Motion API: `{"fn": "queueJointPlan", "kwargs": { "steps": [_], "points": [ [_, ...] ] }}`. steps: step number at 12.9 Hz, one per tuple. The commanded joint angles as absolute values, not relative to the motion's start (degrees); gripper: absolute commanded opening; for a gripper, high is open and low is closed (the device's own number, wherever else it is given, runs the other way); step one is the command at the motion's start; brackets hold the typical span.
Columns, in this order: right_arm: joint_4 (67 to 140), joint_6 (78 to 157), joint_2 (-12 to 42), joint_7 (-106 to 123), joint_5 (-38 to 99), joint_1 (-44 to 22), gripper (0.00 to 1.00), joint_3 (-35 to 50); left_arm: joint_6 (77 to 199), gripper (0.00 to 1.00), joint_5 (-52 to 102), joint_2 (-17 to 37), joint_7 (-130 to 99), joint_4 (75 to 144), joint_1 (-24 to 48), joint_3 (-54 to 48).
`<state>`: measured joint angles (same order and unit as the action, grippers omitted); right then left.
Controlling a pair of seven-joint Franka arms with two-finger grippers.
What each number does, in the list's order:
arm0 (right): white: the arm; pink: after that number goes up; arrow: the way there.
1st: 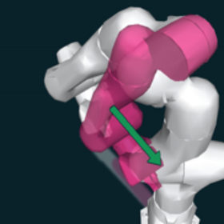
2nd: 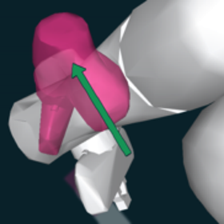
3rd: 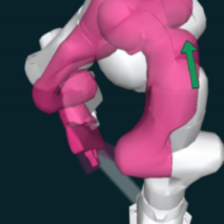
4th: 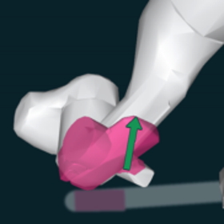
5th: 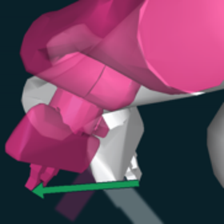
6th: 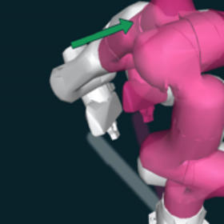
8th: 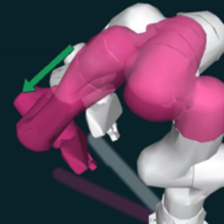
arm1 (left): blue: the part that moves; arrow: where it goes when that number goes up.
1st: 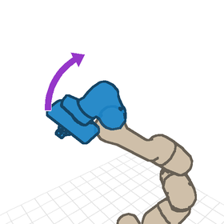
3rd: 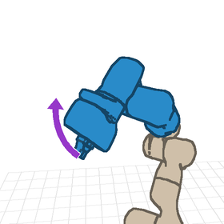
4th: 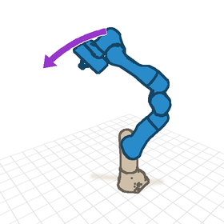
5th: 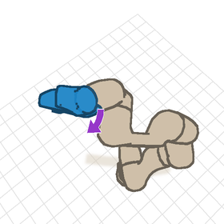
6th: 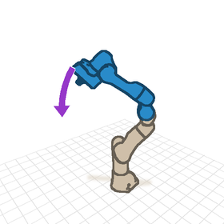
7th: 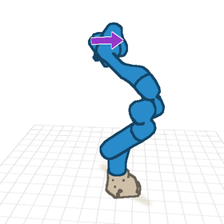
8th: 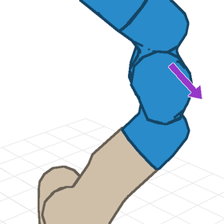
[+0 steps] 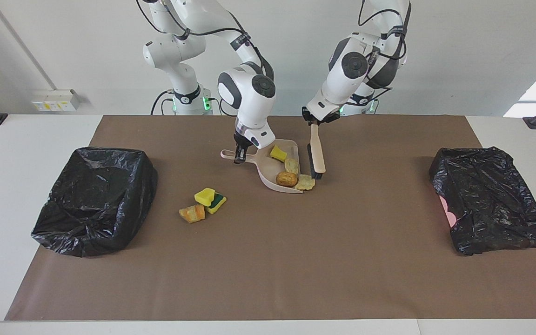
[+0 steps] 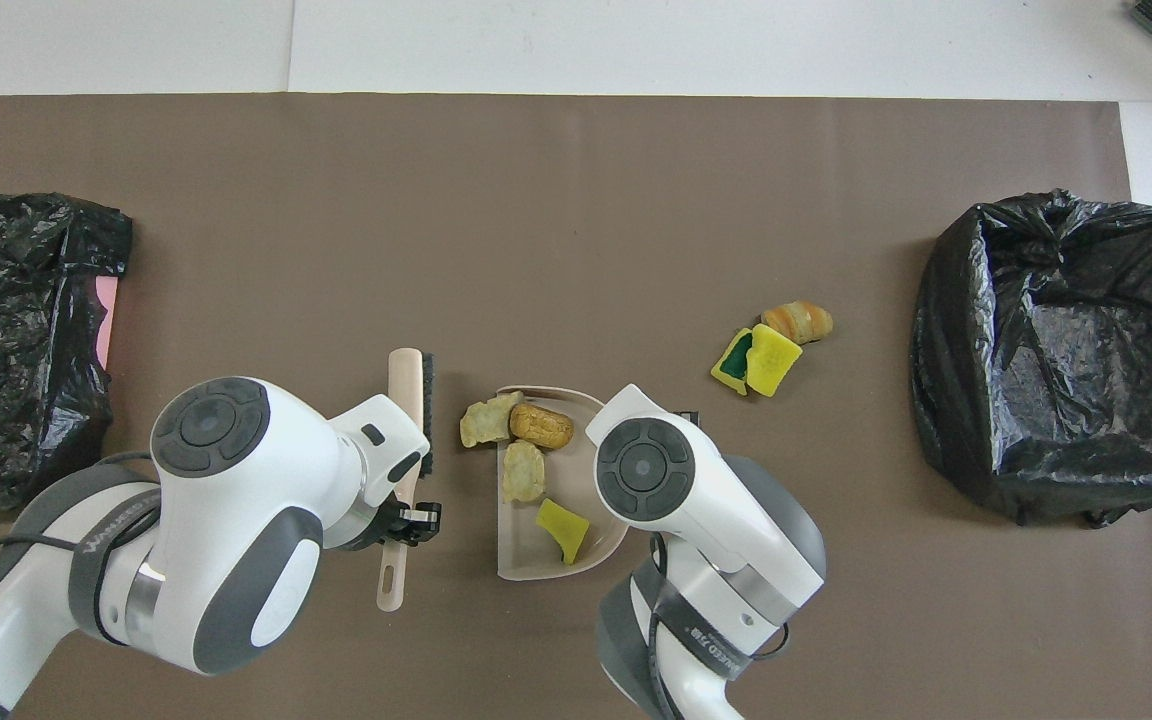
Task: Sweep and dump trash in bin
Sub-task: 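Carry the loaded dustpan with the right gripper over the black bag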
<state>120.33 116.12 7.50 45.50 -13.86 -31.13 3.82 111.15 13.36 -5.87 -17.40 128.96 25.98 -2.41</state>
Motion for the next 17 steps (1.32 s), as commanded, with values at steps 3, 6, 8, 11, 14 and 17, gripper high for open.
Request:
{"fn": "queueJointPlan", "kwargs": {
  "steps": [3, 6, 8, 11, 14, 17],
  "points": [
    [120.4, 117.7, 8.1, 46.4, -14.9, -30.1, 0.00, 4.0, 113.6, 0.00, 13.3, -1.8, -18.5, 127.9, 30.1, -3.3],
    [120.3, 117.7, 8.1, 46.4, -14.9, -30.1, 0.00, 4.0, 112.9, 0.00, 17.0, -2.3, -21.0, 127.0, 32.0, -3.6],
    [120.3, 117.7, 8.1, 46.4, -14.9, -29.6, 0.00, 4.1, 110.8, 0.00, 18.1, -3.8, -21.2, 127.0, 32.0, -3.7],
    [120.1, 117.2, 8.3, 46.4, -14.9, -29.1, 0.00, 4.1, 108.0, 0.00, 18.0, -7.7, -21.3, 126.7, 28.2, -3.0],
    [118.0, 116.2, 8.0, 47.0, -14.5, -28.0, 0.00, 4.1, 101.0, 0.00, 13.6, -13.7, -23.9, 125.1, 25.1, -3.1],
    [113.0, 110.7, 7.8, 48.2, -14.4, -26.4, 0.00, 4.1, 103.0, 0.00, 11.8, -15.7, -26.9, 127.2, 26.1, -4.2]
  ]
}}
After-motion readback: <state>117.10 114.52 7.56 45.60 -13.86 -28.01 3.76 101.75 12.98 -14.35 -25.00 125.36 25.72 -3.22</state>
